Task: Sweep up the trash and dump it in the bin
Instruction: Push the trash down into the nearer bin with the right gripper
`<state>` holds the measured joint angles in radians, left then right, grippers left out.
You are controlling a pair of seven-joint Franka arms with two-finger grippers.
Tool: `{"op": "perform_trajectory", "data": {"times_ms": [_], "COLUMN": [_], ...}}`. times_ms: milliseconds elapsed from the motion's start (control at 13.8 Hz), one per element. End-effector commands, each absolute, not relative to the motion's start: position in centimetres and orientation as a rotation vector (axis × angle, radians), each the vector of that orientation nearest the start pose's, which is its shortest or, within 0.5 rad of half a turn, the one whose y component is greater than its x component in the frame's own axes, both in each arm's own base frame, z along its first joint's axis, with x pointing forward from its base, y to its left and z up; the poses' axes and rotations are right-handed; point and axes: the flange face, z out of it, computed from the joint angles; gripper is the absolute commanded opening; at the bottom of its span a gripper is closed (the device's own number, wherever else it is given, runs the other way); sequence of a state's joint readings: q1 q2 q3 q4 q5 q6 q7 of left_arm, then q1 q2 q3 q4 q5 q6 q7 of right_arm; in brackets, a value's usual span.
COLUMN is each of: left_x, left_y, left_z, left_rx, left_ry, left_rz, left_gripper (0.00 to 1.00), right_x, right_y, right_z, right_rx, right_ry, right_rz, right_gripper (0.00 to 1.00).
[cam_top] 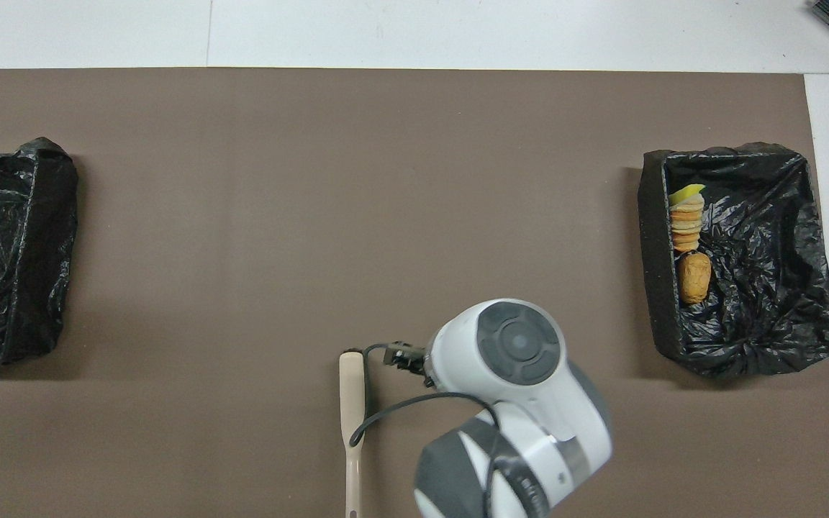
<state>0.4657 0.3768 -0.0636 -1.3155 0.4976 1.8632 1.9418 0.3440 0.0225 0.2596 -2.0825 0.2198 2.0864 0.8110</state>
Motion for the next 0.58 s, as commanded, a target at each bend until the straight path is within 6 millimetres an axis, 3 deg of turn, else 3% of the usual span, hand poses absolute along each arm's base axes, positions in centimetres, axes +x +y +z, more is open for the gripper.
{"op": "perform_trajectory", "data": {"times_ms": [0,218,290,508], "left_x": [61.4,58.5,59.2,59.1], "left_y": [28.9,26.4,24.5,23.0], "left_z": [53.9,52.1,52.3,53.6], "left_rx": [-1.792,-1.744,-1.674,-1.552], "left_ry": [1.9,1.75,1.762,1.692], "left_rz": [0.642,0.741,0.795,1.0], "left_gripper": [0.0,0.0,0.0,0.0], "right_x": [48.3,51.8,52.6,53.7], "right_y": [25.5,18.0,15.8,11.9], "right_z": [44.5,49.1,51.0,56.4], "right_rx": [-2.939,-2.957,-2.976,-3.068], "right_ry": [0.642,0.57,0.537,0.416], "right_rz": [0.201,0.187,0.182,0.12], "right_gripper": [1.0,1.0,1.0,1.0]}}
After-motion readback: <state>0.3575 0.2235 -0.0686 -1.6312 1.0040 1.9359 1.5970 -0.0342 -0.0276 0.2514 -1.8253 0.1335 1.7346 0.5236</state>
